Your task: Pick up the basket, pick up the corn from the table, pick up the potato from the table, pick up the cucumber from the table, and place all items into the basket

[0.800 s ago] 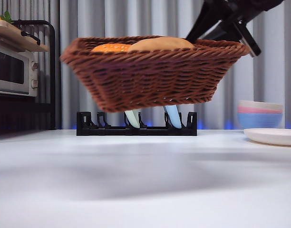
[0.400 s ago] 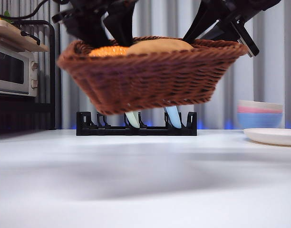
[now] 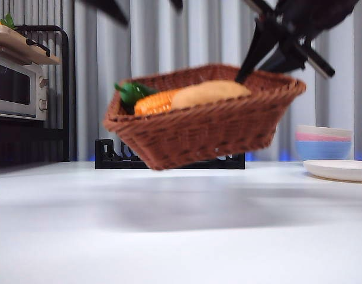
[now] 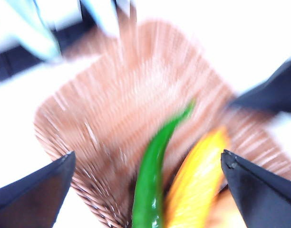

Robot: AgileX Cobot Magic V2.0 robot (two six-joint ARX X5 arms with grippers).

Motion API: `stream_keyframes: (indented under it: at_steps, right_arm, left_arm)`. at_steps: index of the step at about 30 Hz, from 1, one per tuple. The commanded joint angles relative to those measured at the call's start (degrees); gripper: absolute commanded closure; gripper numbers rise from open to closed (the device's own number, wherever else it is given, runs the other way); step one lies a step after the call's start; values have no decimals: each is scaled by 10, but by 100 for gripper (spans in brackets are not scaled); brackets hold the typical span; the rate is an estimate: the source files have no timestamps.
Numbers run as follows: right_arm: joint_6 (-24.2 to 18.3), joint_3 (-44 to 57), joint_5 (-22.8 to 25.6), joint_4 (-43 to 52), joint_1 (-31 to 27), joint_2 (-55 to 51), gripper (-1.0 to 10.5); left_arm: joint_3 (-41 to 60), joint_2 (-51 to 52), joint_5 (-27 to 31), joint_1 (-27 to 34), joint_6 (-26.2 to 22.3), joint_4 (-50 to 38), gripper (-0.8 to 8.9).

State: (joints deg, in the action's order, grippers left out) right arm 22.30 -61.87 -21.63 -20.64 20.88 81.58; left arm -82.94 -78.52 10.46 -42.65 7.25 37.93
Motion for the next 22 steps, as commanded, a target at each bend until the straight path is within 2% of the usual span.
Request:
stream_keyframes:
  at_steps: [1, 8, 14, 15, 17, 18, 20, 22]
  right_arm:
    - [18, -3, -5, 11, -10, 43, 958]
    - [38, -3, -9, 19, -24, 130, 958]
    - [37, -3, -8, 14, -24, 143, 925]
    - [37, -3, -6, 14, -25, 143, 840]
    - [32, -3, -3, 13, -34, 139, 546]
    - [31, -3, -3, 13, -40, 136, 434]
    - [21, -4, -5, 9, -49, 121, 444]
    - [-1, -4, -5, -9, -57, 87, 444]
  left_arm:
    - [-35, 0, 3, 0, -16, 18, 305]
    - [-82, 1, 32, 1, -47, 29, 305]
    - [-82, 1, 61, 13, -59, 51, 306]
    - [-82, 1, 61, 16, -60, 58, 306]
    - [-82, 1, 61, 26, -67, 71, 310]
    - [-82, 1, 62, 32, -77, 73, 315]
    - [-82, 1, 71, 47, -97, 78, 315]
    - [-82, 1, 104, 70, -105, 90, 315]
